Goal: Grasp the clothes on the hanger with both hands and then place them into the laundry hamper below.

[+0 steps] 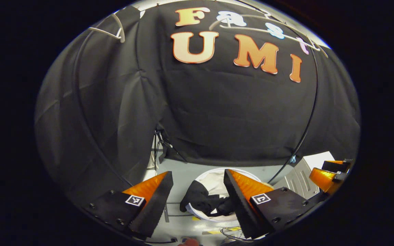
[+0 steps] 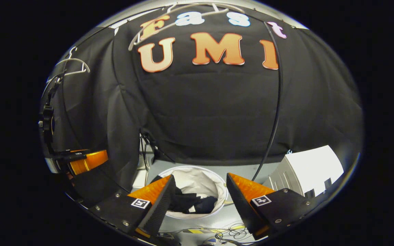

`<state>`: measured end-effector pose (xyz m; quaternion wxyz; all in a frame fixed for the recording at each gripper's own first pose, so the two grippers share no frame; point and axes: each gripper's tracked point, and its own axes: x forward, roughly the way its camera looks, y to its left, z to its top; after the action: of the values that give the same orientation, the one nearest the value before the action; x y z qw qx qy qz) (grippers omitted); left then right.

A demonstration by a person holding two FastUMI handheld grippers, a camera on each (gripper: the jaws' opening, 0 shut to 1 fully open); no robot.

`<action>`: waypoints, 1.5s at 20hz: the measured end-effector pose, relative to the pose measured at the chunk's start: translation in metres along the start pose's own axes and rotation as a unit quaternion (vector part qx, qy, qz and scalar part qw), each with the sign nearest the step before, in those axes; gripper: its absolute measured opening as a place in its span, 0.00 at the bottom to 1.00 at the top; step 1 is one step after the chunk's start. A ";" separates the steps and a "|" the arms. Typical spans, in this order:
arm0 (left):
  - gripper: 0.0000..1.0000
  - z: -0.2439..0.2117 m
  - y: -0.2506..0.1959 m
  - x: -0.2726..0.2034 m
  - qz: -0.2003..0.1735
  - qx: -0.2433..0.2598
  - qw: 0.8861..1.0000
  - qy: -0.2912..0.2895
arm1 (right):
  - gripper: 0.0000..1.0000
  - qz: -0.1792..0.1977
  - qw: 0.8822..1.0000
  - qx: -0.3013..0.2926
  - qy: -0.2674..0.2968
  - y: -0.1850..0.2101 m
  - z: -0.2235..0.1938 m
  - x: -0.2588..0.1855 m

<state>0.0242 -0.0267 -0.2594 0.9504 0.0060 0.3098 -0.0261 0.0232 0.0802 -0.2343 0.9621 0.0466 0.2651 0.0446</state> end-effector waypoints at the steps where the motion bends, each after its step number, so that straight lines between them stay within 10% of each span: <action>1: 0.97 0.010 0.004 -0.011 0.000 -0.006 1.000 -0.013 | 0.93 -0.003 1.000 -0.002 -0.012 -0.004 0.012 -0.009; 14: 0.96 0.165 0.024 -0.136 0.020 -0.041 0.974 -0.223 | 0.92 -0.023 0.978 0.013 -0.205 -0.043 0.175 -0.130; 30: 0.97 0.213 0.011 -0.198 -0.005 -0.034 0.959 -0.282 | 1.00 -0.036 0.964 -0.018 -0.264 -0.059 0.222 -0.183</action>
<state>-0.0097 -0.0127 0.0293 0.9987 -0.0354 0.0301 -0.0209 -0.0156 -0.0136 0.0417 0.9996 0.0296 0.0019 0.0005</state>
